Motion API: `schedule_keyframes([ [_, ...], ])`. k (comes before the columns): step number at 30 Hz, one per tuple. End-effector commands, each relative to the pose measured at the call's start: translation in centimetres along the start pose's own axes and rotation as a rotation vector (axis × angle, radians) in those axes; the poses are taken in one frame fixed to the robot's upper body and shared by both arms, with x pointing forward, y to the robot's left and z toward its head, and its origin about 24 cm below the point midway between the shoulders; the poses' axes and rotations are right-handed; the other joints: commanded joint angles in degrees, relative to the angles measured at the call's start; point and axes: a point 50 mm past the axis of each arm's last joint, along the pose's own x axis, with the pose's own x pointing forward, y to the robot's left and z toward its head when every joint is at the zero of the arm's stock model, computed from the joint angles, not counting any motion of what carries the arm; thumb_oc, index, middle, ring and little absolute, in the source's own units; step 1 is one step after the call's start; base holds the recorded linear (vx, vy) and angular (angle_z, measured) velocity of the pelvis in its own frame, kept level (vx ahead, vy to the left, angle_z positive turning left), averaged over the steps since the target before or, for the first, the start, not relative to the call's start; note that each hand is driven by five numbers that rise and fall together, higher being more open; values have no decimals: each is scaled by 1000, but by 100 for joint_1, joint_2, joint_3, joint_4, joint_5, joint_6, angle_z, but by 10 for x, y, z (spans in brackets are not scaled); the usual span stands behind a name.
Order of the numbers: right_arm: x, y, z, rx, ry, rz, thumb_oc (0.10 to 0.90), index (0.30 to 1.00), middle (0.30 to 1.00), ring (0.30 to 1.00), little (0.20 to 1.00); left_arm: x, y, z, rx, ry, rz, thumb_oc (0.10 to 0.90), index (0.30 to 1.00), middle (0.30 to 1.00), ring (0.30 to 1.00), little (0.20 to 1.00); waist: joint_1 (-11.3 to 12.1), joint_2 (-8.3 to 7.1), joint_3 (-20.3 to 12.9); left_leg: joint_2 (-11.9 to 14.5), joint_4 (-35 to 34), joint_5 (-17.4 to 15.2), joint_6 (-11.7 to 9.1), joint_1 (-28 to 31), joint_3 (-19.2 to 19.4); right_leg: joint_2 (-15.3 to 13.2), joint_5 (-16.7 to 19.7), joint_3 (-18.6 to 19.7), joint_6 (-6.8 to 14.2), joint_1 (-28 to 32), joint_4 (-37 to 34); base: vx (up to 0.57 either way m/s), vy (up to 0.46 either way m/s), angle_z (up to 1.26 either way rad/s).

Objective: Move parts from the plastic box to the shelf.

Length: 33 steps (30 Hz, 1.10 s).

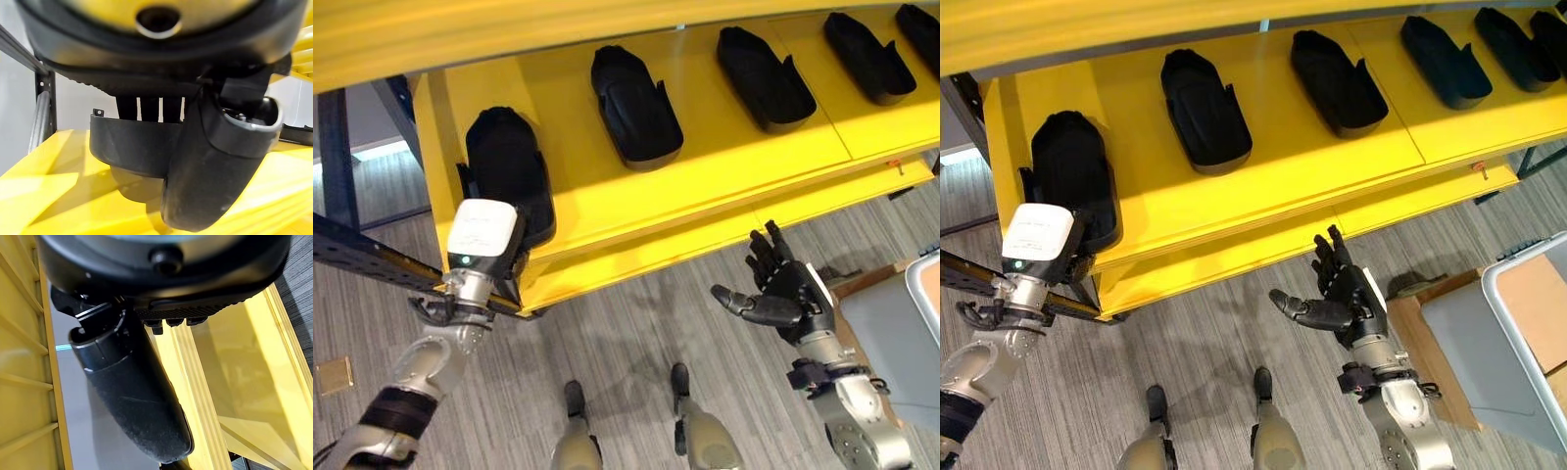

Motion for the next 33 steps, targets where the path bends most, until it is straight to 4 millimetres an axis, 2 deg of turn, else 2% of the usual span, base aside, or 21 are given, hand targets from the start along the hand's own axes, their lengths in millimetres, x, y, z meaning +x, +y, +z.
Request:
schedule_keyframes([
  [1, 13, 7, 37, -3, -198, 88, 900, 1000, 1000, 1000, 1000, 33, 46, -16, 83, 0, 187, 400, 300, 300, 300, 300, -174, -150, -227, 301, -27, -155, 46, 313, 311, -234, -477, 54, 137, 110, 422, 26, 6, -7],
  [9, 8, -1, 33, -19, -163, 64, 900, 1000, 1000, 1000, 1000, 41, 59, -27, 152, 0, 187, 400, 300, 300, 300, 300, -238, -188, -273, 285, -27, -203, 44, 301, 348, -241, -453, 74, 171, 81, 377, 17, 7, -4],
  [33, 11, 0, 32, -34, -156, 74, 900, 1000, 1000, 1000, 1000, 38, 56, -48, 169, 120, 156, 400, 300, 300, 300, 300, -204, -319, -271, 189, -27, -310, 96, 257, 364, -303, -383, 79, 206, 85, 235, 3, 2, -1],
])
